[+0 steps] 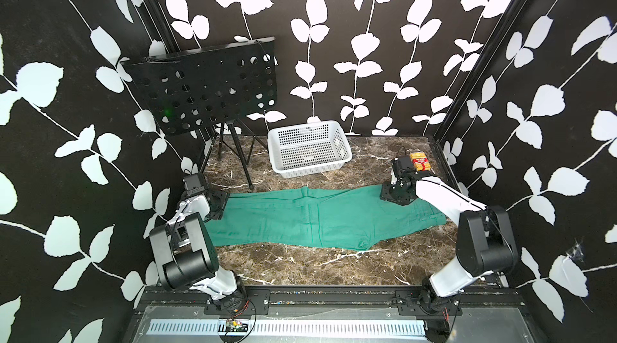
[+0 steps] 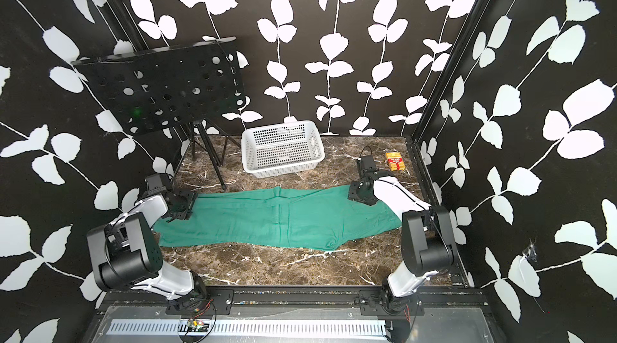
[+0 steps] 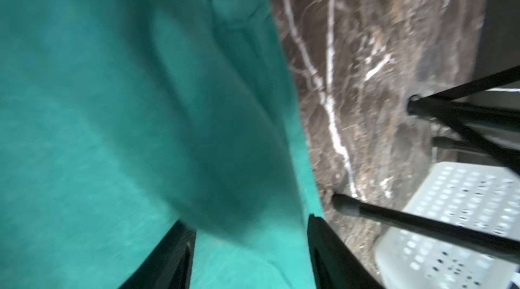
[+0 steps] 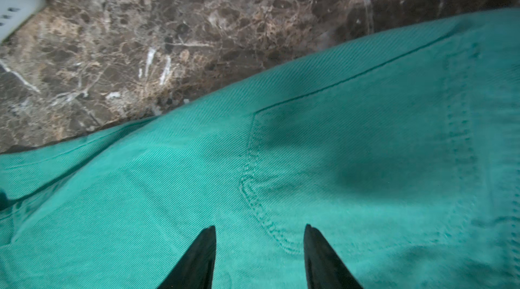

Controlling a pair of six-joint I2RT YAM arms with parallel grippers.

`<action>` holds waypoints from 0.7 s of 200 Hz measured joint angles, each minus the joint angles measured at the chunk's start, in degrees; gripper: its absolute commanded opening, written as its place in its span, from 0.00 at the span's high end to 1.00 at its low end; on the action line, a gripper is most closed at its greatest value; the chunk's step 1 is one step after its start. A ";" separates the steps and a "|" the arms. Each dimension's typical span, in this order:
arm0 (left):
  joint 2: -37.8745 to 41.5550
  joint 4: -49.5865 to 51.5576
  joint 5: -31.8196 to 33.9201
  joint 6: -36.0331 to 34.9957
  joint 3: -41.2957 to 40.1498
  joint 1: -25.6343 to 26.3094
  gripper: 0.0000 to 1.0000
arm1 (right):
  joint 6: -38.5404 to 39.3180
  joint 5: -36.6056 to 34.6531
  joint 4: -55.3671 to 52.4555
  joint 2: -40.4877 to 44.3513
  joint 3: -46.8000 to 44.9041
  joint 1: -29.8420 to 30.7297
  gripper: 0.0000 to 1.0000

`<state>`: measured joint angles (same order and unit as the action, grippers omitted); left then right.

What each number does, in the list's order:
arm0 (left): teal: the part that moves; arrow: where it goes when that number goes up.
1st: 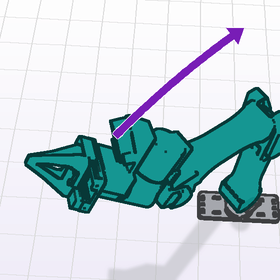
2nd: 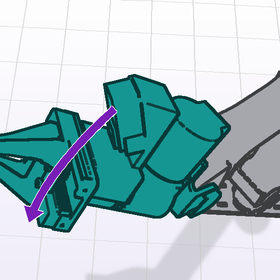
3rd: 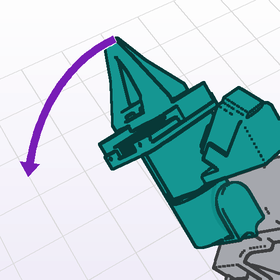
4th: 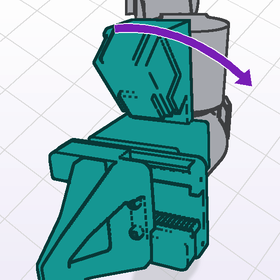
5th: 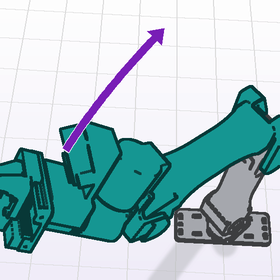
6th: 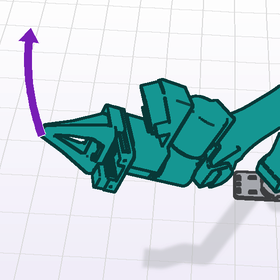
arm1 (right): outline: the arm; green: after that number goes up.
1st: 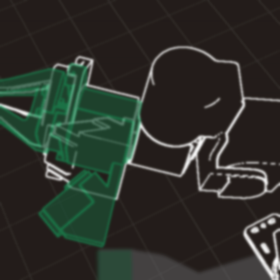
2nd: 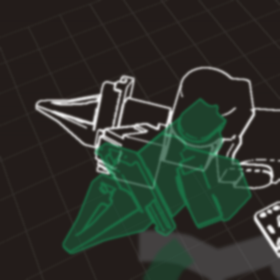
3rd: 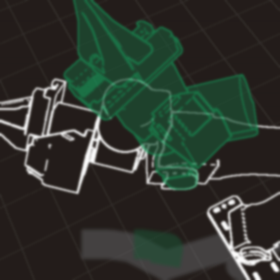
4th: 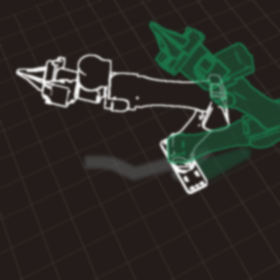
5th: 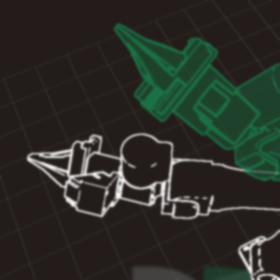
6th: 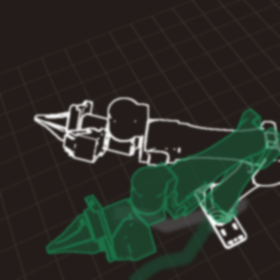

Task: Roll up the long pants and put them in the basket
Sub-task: Fold the long pant at the center of the board.

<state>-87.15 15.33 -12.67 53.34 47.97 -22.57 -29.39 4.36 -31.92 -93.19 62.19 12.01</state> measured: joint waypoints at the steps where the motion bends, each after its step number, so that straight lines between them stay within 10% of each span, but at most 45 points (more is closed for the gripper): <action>1: -0.11 -0.22 -0.02 0.11 0.00 0.02 0.37 | 0.00 0.07 0.04 -0.13 0.00 -0.11 0.47; 140: -4.79 -9.42 -0.46 5.66 6.23 0.85 0.35 | 0.33 5.09 3.21 -2.34 0.00 -6.47 0.47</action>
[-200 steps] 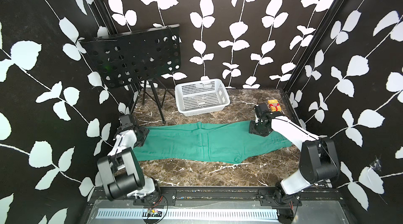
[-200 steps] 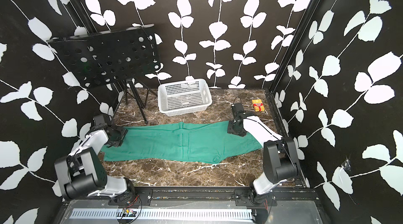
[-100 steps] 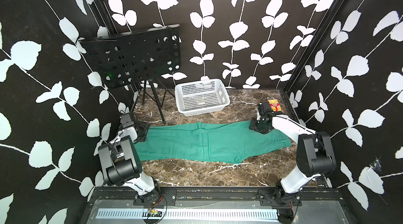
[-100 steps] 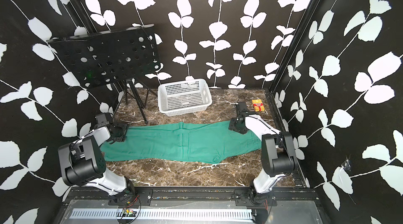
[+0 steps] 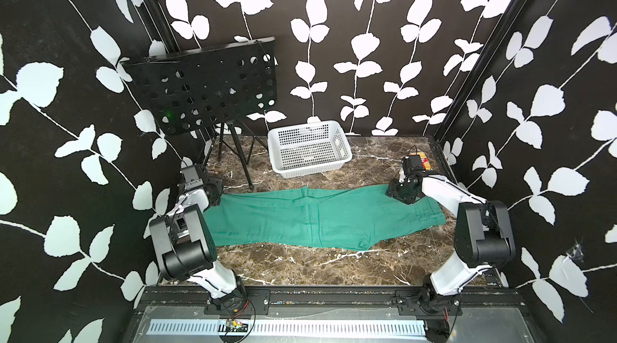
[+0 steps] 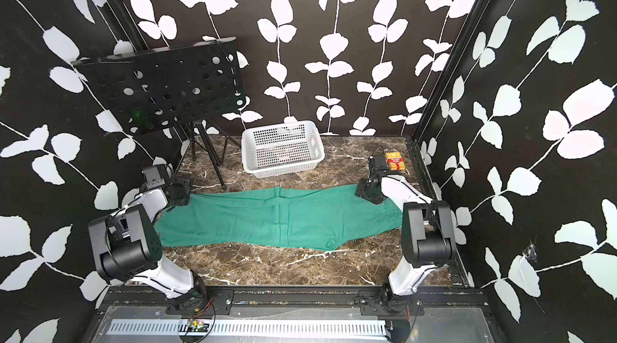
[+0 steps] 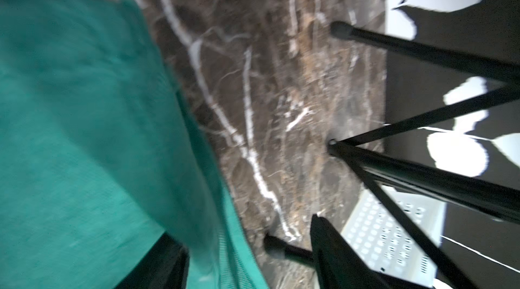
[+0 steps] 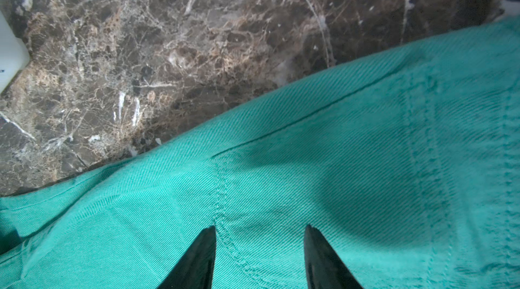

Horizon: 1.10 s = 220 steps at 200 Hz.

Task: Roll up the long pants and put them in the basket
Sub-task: Fold the long pant at the center of the board.

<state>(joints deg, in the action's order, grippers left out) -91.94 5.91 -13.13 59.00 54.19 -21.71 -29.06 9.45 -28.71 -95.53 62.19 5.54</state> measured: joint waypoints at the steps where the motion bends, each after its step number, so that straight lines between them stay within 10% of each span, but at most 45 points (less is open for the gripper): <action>1: -0.11 -0.04 0.00 0.04 0.22 0.04 0.35 | 0.00 0.02 0.02 0.00 0.00 0.00 0.47; 102: -11.78 -2.49 -0.61 2.19 11.13 1.75 0.35 | 6.97 8.26 2.64 -0.87 1.18 5.60 0.45; 146: 0.68 3.80 3.91 2.23 6.27 2.51 0.36 | 21.64 13.62 5.73 -5.07 6.38 25.79 0.51; 220: 19.98 17.94 8.61 2.80 -6.10 3.61 0.34 | 32.54 10.10 13.46 -15.08 8.50 38.80 0.57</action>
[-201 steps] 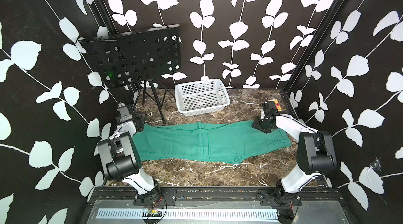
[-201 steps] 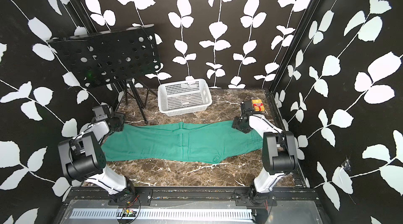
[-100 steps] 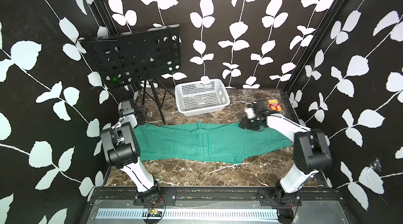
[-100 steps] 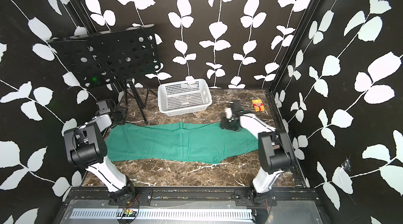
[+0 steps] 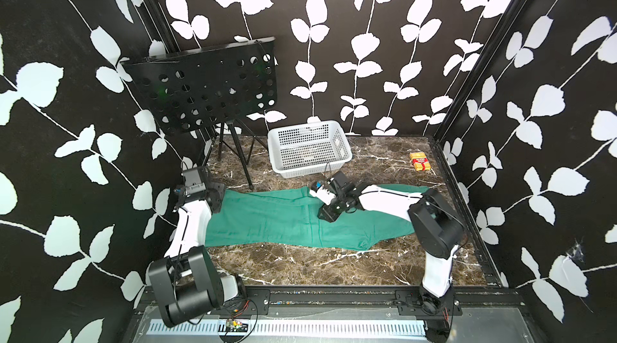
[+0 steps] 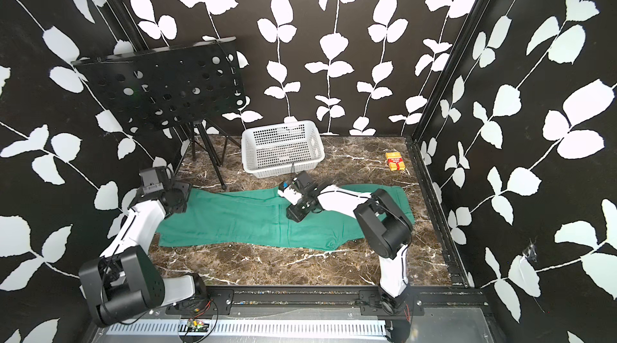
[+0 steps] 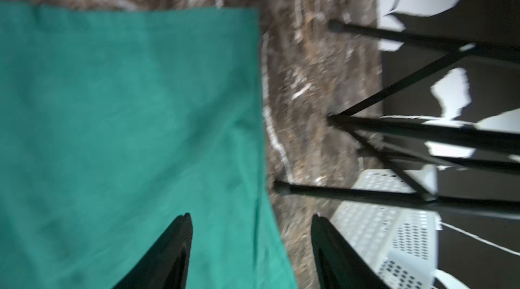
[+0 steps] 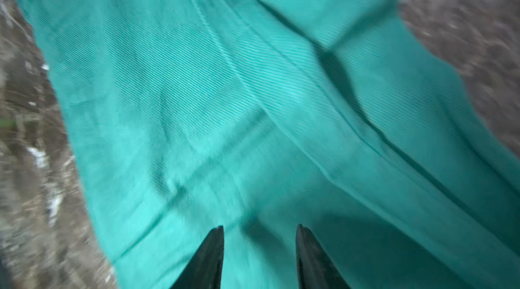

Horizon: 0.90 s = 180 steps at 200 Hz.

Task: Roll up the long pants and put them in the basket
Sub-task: Fold the long pant at the center of the board.

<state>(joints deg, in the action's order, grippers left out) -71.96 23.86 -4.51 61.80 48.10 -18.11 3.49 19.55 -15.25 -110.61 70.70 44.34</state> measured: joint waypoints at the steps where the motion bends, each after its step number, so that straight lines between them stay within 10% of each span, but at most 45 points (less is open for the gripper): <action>1: 0.09 0.15 0.00 0.00 -0.11 0.02 0.34 | 0.00 -0.15 0.20 -0.13 0.09 0.15 0.57; 180: 9.42 16.59 1.49 -3.58 -2.78 0.07 0.33 | -2.82 -15.98 6.54 -16.52 23.02 -0.24 0.55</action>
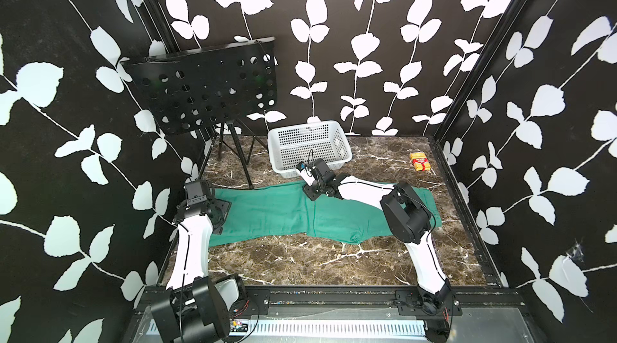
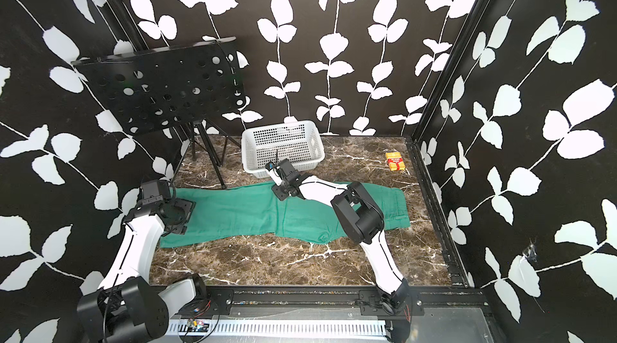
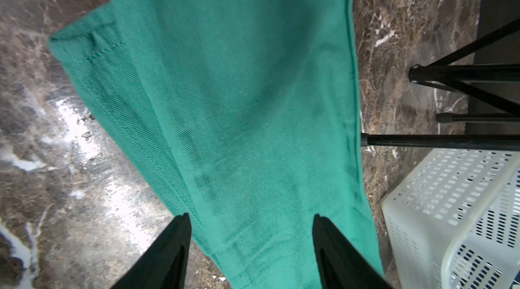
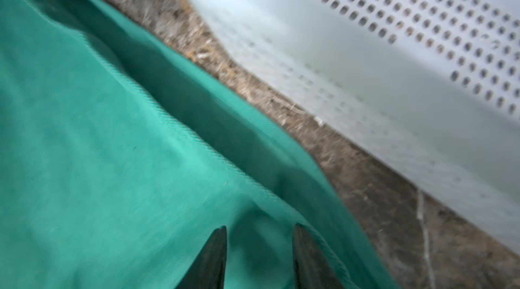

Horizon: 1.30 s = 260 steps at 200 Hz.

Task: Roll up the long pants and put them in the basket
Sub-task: Fold the long pant at the center of the board.

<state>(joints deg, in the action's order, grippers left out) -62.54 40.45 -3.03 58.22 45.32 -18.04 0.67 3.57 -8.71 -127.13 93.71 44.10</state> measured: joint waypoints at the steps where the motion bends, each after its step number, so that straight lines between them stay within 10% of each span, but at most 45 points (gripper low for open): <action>1: 0.00 0.00 0.02 0.00 0.02 0.00 0.33 | -0.07 0.00 -0.07 -0.13 0.15 -0.02 0.55; 57: -1.49 0.44 0.50 -0.83 0.20 0.00 0.33 | -1.79 -3.26 1.90 -1.95 2.27 -0.96 0.47; 118: -3.50 -3.54 -1.16 -2.14 1.22 1.66 0.32 | -14.78 -5.70 -4.66 24.11 -18.14 -2.69 0.50; 180: -14.38 -12.98 -3.72 -1.73 -0.24 3.26 0.31 | -32.24 -6.38 -23.45 30.45 -30.05 -23.19 0.52; 260: -11.47 -6.60 4.02 -0.63 0.74 2.43 0.35 | -33.20 -3.58 -28.48 26.01 -31.28 -35.45 0.50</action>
<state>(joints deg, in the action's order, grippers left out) -74.02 33.85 0.99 57.58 46.06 -15.62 -32.53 -0.01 -37.19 -101.12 62.43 8.64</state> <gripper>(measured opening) 0.666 0.506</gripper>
